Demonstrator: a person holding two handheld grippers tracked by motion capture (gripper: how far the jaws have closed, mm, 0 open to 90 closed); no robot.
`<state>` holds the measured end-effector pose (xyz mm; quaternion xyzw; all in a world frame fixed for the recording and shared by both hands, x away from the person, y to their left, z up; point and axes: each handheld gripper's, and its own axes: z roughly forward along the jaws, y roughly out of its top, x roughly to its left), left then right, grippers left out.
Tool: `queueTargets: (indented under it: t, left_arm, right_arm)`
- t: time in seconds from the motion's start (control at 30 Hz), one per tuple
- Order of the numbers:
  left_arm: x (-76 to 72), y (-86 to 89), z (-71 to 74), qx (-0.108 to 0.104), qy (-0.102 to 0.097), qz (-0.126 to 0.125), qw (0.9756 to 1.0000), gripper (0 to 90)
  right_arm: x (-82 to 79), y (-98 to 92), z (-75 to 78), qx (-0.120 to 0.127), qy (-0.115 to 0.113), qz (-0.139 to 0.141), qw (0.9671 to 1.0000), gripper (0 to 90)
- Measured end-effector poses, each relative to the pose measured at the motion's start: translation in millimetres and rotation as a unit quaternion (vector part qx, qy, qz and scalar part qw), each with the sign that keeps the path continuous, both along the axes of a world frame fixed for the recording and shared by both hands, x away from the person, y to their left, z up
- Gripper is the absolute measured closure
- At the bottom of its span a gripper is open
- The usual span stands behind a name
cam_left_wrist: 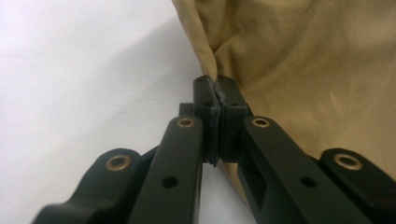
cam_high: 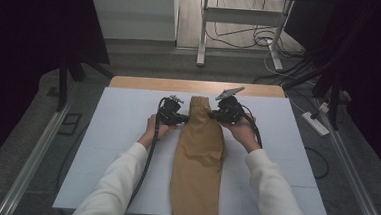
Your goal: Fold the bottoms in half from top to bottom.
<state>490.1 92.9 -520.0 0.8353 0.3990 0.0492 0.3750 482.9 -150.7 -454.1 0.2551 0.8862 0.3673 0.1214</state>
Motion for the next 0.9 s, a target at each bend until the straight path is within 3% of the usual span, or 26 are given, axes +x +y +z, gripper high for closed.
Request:
queueTargets:
  t: [0.13,0.5,0.6,0.67,0.73,0.9]
  left_arm:
    - [-2.5,7.0,9.6,-0.011,-0.009,0.002,0.9999,88.5]
    - [-7.1,17.9,42.6,-0.004,-0.048,0.002,0.9989,88.8]
    - [-5.4,22.2,62.2,-0.001,-0.070,0.009,0.9975,88.8]
    - [-6.2,25.2,72.5,-0.008,-0.083,0.012,0.9965,88.8]
    - [-8.0,25.4,74.4,-0.011,-0.084,0.009,0.9963,88.8]
    - [-12.9,23.5,61.1,-0.014,-0.076,0.002,0.9970,88.7]
  right_arm:
    - [-0.2,-3.0,4.3,0.006,-0.006,-0.007,0.9999,86.2]
    - [5.1,-5.4,14.9,0.013,-0.027,-0.013,0.9995,86.2]
    - [9.9,-3.5,25.4,0.014,-0.045,-0.015,0.9988,86.1]
    - [10.7,-2.1,35.1,0.023,-0.071,-0.017,0.9971,86.1]
    - [9.6,-1.0,38.3,0.021,-0.085,-0.017,0.9960,86.0]
    - [7.7,-1.2,22.5,0.009,-0.076,-0.014,0.9970,86.0]
